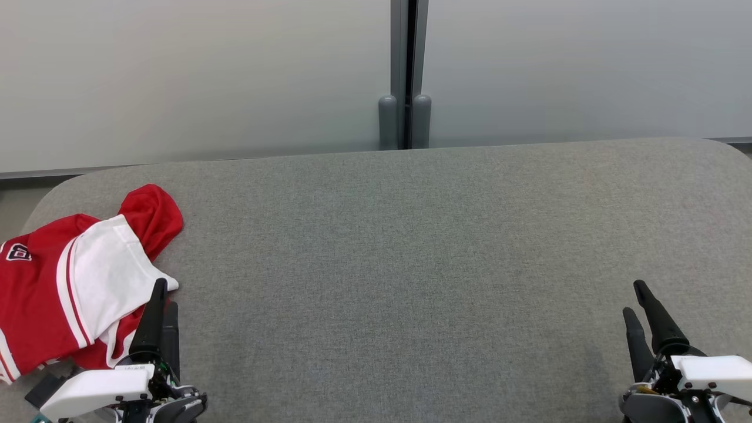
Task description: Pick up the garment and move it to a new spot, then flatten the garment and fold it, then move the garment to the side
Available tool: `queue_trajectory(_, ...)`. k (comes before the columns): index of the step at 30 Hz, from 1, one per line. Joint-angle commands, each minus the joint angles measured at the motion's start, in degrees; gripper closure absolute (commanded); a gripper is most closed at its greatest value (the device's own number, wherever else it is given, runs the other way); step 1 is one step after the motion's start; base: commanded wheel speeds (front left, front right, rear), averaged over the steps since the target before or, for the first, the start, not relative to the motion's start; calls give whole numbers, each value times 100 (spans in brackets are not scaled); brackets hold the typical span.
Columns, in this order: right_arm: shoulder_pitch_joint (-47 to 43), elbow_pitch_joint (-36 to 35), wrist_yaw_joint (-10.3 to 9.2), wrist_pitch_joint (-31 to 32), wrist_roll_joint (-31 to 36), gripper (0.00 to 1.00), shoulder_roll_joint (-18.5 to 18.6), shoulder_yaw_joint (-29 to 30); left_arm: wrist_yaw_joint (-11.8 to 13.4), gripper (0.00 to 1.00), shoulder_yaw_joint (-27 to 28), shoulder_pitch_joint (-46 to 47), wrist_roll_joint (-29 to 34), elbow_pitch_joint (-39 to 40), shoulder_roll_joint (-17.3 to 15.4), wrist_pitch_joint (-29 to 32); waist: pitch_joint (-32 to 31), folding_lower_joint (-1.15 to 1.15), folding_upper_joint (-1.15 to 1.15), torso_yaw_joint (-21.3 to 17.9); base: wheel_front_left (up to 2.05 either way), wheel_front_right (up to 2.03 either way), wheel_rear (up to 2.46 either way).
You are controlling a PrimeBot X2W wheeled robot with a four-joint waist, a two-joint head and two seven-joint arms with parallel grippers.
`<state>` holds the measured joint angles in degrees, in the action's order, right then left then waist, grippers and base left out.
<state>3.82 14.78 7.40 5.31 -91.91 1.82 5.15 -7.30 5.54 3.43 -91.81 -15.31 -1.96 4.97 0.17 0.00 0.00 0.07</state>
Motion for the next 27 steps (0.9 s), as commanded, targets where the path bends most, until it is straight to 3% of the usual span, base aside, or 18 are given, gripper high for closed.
queue_trajectory(1, 110, -170, 7, -69, 74, 0, 47, -35, 10, 0, -23, 138, 59, 157, -47, -47, 0, 0, 0, 3, 0, 0, 0)
queue_trajectory(17, 113, -635, 8, -502, 710, 0, 64, -334, 197, 0, -273, 139, 962, 647, -61, -467, -5, 0, 0, 26, 0, 0, 0)
queue_trajectory(27, 108, -850, 9, -729, 1853, 0, 126, -513, 381, 0, -471, 111, 2032, 855, -69, -693, -18, 0, 0, 48, 0, 0, 0)
